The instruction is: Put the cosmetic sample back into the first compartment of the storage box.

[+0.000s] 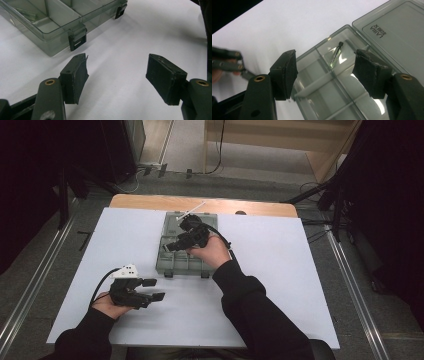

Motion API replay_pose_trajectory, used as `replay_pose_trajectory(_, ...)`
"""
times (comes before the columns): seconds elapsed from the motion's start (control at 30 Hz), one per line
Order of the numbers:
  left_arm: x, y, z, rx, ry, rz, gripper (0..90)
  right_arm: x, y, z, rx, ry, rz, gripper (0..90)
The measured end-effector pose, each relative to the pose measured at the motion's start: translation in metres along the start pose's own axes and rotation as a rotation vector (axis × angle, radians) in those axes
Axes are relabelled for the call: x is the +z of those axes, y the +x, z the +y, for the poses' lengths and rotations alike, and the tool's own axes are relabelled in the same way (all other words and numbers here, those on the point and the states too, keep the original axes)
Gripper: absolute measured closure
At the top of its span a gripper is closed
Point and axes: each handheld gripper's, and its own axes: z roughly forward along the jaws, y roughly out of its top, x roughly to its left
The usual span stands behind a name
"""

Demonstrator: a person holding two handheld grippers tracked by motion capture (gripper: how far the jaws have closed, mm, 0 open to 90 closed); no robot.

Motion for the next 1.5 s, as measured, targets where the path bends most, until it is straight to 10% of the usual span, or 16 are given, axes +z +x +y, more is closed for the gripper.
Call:
replay_pose_trajectory(0.73, 0.002, 0.009, 0.0, -0.04, 0.007, 0.034, 32.7, -0.046, -0.019, -0.055, 0.015, -0.098, 0.146, 29.3)
replay_pose_trajectory(1.5, -0.006, 0.025, 0.017, -0.102, -0.049, 0.078, 32.7, -0.053, -0.044, -0.081, 0.063, -0.096, 0.048, 29.9)
